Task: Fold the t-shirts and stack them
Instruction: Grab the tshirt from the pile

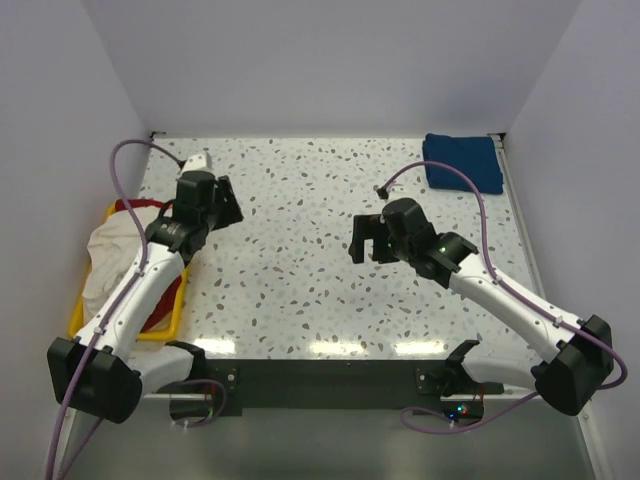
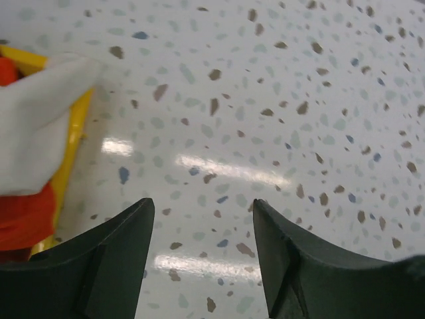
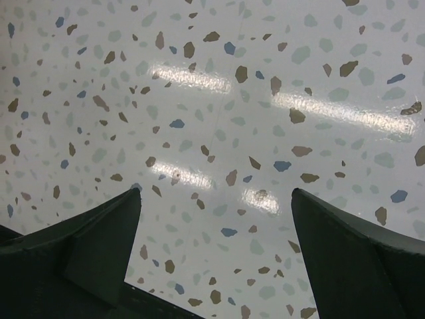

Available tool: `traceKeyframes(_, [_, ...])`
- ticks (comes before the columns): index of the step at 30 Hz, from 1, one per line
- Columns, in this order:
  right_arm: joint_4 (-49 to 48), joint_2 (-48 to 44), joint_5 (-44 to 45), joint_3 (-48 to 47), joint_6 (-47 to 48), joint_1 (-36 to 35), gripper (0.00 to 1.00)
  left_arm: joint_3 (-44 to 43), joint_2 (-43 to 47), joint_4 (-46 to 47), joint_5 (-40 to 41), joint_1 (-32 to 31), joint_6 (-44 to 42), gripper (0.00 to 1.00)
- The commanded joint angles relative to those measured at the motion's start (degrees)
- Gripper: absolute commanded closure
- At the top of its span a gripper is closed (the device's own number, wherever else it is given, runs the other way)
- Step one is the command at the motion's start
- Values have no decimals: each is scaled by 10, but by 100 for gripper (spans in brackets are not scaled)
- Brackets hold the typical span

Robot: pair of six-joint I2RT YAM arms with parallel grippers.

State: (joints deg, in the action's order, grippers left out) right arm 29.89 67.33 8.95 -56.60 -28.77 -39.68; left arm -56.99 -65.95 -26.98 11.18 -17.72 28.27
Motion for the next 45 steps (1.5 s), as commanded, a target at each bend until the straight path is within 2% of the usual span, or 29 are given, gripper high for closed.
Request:
traceKeyframes(1, [6, -13, -17, -12, -1, 1, 1, -42, -1, -61, 123, 64, 39, 33])
traceKeyframes(3, [4, -12, -17, -11, -1, 1, 1, -53, -1, -81, 155, 104, 50, 26])
traceKeyframes(6, [6, -6, -28, -14, -3, 1, 1, -59, -3, -92, 179, 167, 63, 22])
traceKeyframes(11, [8, 12, -52, -18, -3, 1, 1, -48, -26, -59, 178, 259, 74, 22])
traceKeyframes(13, [8, 17, -53, -19, -2, 2, 1, -59, -49, -46, 150, 274, 76, 24])
traceKeyframes(20, [5, 25, -79, -20, -3, 1, 1, -88, -151, -43, 151, 291, 127, 30])
traceKeyframes(25, [3, 23, -77, -20, -2, 1, 1, -89, -164, -23, 144, 291, 122, 45])
traceKeyframes(28, [3, 21, -75, -20, -1, 1, 1, -93, -162, -17, 135, 294, 108, 68])
traceKeyframes(29, [3, 21, -76, -20, -1, 1, 1, -96, -160, -18, 133, 295, 101, 86])
traceKeyframes(31, [3, 22, -80, -20, -2, 1, 1, -97, -152, -16, 131, 295, 93, 100])
traceKeyframes(37, [2, 31, -89, -26, -1, 1, 1, -138, -79, -23, 116, 295, 49, 100])
traceKeyframes(41, [-3, 34, -89, -34, 0, 1, 1, -218, -29, -20, 76, 295, 31, 100])
traceKeyframes(45, [-8, 34, -105, -40, 2, 1, 1, -314, -8, -11, 3, 294, 20, 100])
